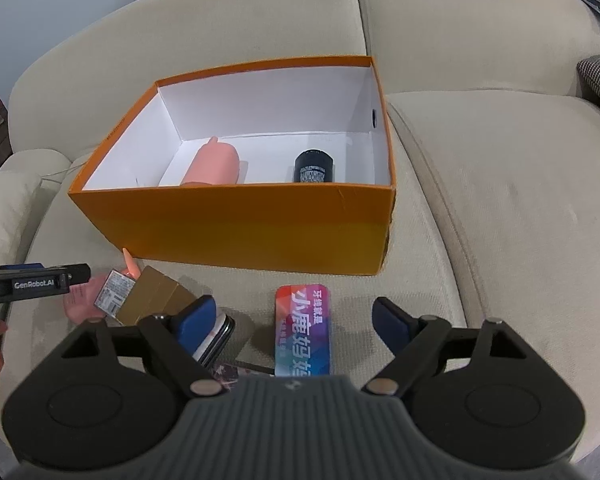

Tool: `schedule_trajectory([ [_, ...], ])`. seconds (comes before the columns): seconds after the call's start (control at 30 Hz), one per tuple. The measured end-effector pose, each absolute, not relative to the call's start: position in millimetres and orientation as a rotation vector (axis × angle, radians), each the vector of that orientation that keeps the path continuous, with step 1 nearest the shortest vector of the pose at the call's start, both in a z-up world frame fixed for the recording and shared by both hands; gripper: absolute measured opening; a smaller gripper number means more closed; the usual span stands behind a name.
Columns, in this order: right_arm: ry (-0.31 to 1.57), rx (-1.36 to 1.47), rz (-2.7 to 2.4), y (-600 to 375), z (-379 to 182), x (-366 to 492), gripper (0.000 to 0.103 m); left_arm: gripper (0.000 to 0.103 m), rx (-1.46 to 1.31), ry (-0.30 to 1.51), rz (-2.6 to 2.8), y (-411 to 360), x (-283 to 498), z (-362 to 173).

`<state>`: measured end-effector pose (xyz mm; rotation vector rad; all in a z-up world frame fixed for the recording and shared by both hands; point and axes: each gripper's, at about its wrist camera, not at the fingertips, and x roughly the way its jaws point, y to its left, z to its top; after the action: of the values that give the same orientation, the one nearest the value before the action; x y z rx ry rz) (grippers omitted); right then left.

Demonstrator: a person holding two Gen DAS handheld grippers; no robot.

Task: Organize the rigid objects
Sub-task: 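Lower the left tool onto the pink pump bottle and grasp it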

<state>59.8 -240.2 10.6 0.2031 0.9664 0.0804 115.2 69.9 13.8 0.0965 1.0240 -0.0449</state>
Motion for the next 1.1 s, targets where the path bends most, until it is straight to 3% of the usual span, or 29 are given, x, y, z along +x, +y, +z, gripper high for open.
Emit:
schedule_trajectory([
  [0.4, 0.981, 0.208, 0.094, -241, 6, 61, 0.088, 0.094, 0.177, 1.085, -0.122, 63, 123, -15],
  [0.67, 0.992, 0.228, 0.081, -246, 2, 62, 0.089, 0.087, 0.05, 1.282, -0.106, 74, 110, -26],
  [0.8, 0.987, 0.235, 0.085, -246, 3, 62, 0.09, 0.088, 0.189, 1.16, -0.068, 62, 108, -16],
  [0.87, 0.988, 0.233, 0.092, -245, 4, 60, 0.09, 0.098, 0.343, 1.11, -0.083, 49, 110, -14],
  [0.97, 1.001, 0.226, 0.095, -246, 1, 60, 0.09, 0.098, 0.5, 1.053, -0.174, 33, 112, -14],
  [1.1, 1.01, 0.243, 0.083, -249, -2, 60, 0.09, 0.098, 0.433, 1.057, -0.311, 40, 128, -13],
])
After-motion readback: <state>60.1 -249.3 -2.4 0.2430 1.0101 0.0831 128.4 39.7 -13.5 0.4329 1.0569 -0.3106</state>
